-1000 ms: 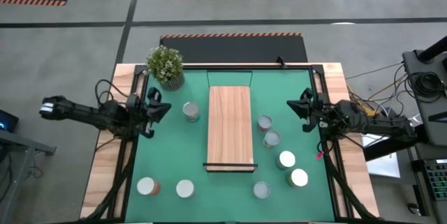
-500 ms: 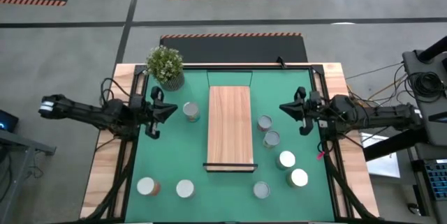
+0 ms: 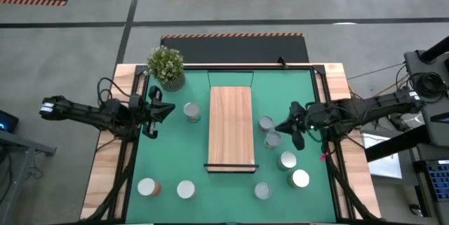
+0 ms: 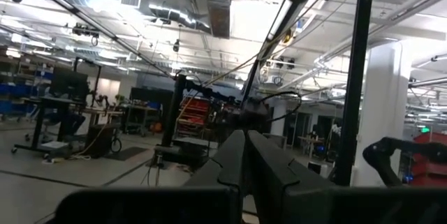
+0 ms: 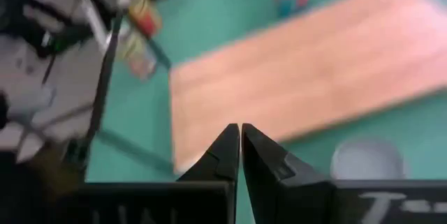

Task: Pick and place cans onto a shelf
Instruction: Put the canned cherries on the shelf

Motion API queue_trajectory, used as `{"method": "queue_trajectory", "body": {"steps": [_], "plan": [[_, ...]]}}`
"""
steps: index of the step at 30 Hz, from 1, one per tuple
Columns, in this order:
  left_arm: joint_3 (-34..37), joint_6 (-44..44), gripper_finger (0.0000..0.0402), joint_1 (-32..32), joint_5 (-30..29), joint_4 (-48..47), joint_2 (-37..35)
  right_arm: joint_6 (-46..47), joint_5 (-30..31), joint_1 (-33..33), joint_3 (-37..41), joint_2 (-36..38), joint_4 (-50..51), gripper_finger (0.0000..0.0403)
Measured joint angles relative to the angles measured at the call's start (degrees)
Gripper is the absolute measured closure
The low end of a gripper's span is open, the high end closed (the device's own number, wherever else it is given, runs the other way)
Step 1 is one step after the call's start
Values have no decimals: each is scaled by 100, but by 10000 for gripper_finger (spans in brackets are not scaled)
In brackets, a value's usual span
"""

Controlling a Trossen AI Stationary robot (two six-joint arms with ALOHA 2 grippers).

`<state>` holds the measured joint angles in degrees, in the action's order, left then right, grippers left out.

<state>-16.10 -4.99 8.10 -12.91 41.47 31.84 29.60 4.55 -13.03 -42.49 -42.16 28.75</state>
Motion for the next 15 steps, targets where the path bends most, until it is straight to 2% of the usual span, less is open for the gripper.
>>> {"method": "queue_trajectory", "body": {"steps": [10,15], "plan": [[4,0,402,0,0,-4,80,2214,-12,-931,-953,-666,2707,394],[4,0,402,0,0,-4,80,3009,17,-1302,-989,-875,3202,394]]}}
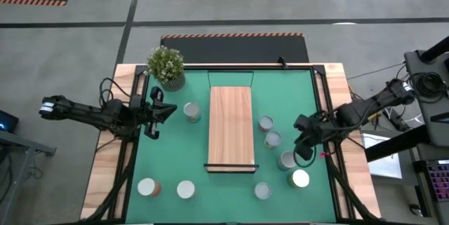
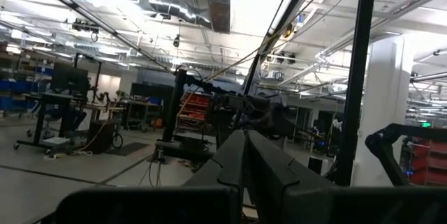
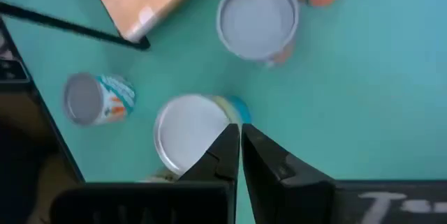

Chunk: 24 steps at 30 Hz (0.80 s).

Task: Pick and place cans onto a shelf
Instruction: Put the canned cherries on the shelf

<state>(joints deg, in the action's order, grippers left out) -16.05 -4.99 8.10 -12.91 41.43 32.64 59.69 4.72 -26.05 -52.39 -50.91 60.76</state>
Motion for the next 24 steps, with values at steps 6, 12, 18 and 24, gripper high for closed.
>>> {"method": "queue_trajectory", "body": {"steps": [6,12,18,24], "plan": [[0,0,402,0,0,0,14,-459,796,-881,80,-681,-510,394],[0,0,402,0,0,2,33,-204,1368,-1473,27,-1117,-628,394],[0,137,402,0,-2,2,77,1,2242,-1858,27,-1403,-925,394],[0,150,402,0,-22,11,87,276,2381,-1987,27,-1498,-1034,366]]}}
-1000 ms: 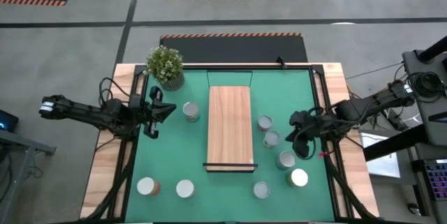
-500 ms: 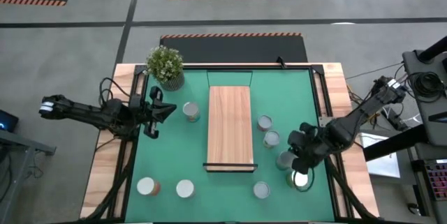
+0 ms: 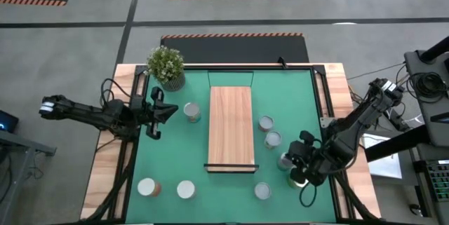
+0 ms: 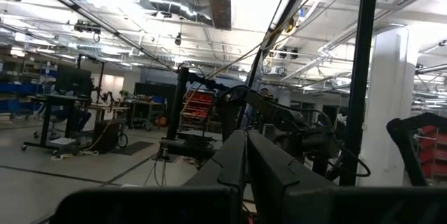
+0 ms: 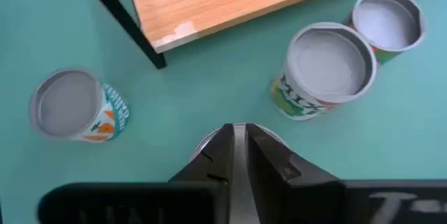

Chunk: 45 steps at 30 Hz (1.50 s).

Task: Pick and place cans onto a shelf
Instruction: Put the canned cherries on the shelf

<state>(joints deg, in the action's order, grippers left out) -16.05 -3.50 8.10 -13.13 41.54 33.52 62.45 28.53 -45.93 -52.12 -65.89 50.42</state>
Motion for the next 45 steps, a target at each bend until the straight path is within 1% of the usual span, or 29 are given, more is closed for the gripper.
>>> {"method": "queue_trajectory", "body": {"steps": [4,11,13,16,19,22,26,30,34,39,45], "plan": [[-2,1,402,-4,-2,142,-2,242,-17,-13,0,27,2,312],[-79,-14,402,-2,2,90,34,435,-52,-9,-4,42,28,181],[-76,-16,402,-2,2,70,74,195,-61,-7,-57,42,38,145],[-76,-19,402,-2,2,79,123,-568,-209,-7,-243,1,17,100],[-79,-19,402,-2,4,76,168,-1063,-253,-9,-424,-113,20,73],[-98,-20,402,-3,11,89,198,-1184,-302,-6,-527,-230,34,62],[-98,-19,402,-4,20,75,203,-1187,-304,-7,-564,-362,90,63],[-101,-19,402,-4,19,74,203,-953,-328,-7,-564,-444,420,72],[-105,-19,402,-4,20,76,203,-648,-482,-7,-564,-465,662,76],[-105,48,402,-4,17,76,203,-260,-503,-7,-557,-526,670,68],[-107,99,402,-4,17,68,203,-304,-579,-7,-553,-711,675,57]]}}
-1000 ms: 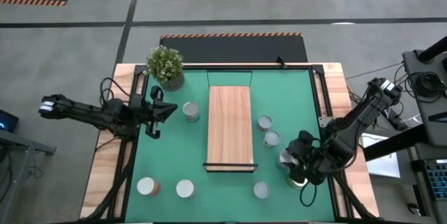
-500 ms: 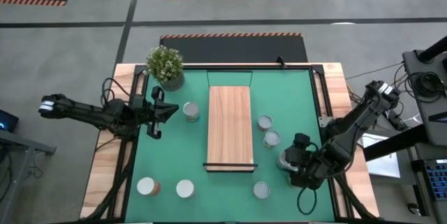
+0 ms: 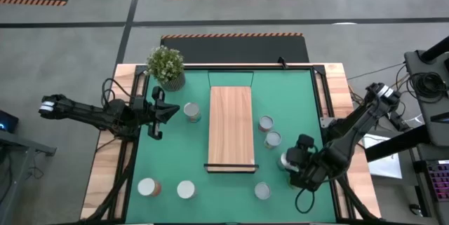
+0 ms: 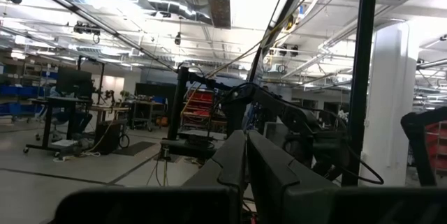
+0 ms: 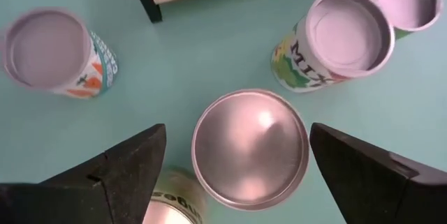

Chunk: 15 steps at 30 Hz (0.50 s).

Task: Pick and place cans onto a shelf
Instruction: Put the canned cherries on the shelf

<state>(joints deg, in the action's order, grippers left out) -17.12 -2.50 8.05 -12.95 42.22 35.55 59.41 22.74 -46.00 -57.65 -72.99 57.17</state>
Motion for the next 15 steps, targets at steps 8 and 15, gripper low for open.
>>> {"method": "queue_trajectory", "body": {"steps": [8,15], "plan": [[0,7,402,0,0,-2,0,64,-70,2,2,-183,126,67],[0,7,402,0,0,-4,0,156,-70,4,10,-257,273,68]]}}
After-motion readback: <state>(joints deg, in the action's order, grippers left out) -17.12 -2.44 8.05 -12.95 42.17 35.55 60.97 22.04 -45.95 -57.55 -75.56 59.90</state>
